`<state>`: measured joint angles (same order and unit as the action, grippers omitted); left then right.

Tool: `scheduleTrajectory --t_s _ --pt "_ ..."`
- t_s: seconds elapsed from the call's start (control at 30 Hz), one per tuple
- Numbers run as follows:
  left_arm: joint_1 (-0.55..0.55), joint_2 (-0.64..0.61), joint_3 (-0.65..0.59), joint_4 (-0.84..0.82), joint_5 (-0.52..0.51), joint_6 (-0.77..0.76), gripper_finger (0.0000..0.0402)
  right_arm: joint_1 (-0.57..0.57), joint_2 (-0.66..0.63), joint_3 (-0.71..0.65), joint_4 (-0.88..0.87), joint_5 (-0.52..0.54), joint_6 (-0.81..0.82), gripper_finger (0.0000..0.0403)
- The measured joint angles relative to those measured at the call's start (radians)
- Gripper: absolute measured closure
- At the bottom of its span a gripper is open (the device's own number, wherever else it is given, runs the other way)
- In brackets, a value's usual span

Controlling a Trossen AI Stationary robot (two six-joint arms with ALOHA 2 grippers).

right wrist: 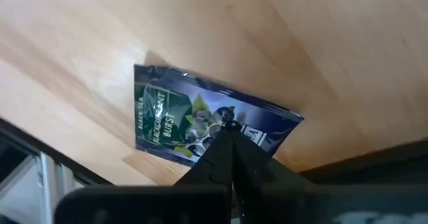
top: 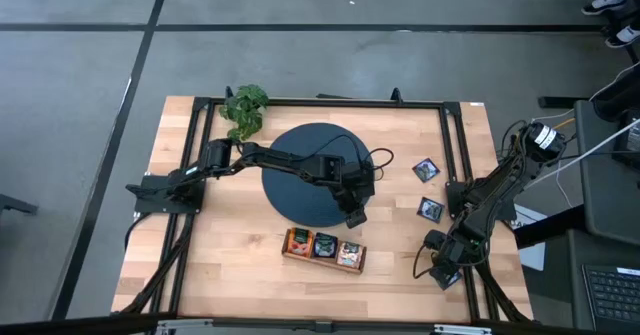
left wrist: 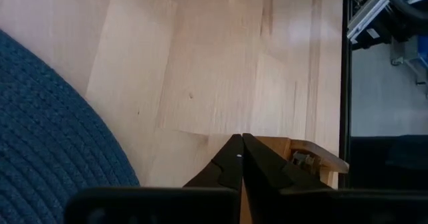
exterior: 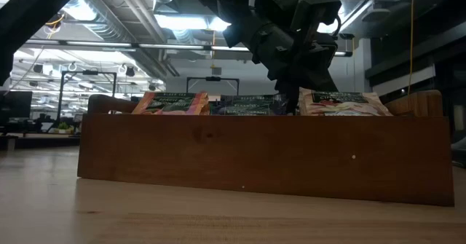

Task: Pick & Place Tea
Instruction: Put the violet tea bag into the middle section of the wooden organizer

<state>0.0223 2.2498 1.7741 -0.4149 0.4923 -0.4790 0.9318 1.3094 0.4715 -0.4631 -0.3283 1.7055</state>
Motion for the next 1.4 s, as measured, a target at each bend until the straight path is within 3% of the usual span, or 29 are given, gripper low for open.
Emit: scheduleTrajectory --t_s 0.27,0.77,0.93,1.17,1.4 --pt "-0.001 0.000 0.000 0.000 0.000 -0.009 0.0397 -0.068 0.000 -0.001 0.022 0.002 -0.184 0.0403" --pt "-0.001 0.000 0.000 -0.008 0.007 -0.031 0.0394 -0.330 0.002 -0.004 0.215 0.324 -0.220 0.0403" --pt "0.002 0.000 0.000 -0.008 0.001 -0.032 0.0380 -0.431 0.002 -0.004 0.278 0.375 -0.262 0.0403" --pt "0.012 0.000 0.000 -0.007 -0.004 -0.013 0.0318 -0.533 0.002 -0.004 0.330 0.377 -0.340 0.0403" --pt "0.023 0.000 0.000 -0.003 0.002 -0.005 0.0286 -0.563 0.001 0.048 0.292 0.188 -0.351 0.0403"
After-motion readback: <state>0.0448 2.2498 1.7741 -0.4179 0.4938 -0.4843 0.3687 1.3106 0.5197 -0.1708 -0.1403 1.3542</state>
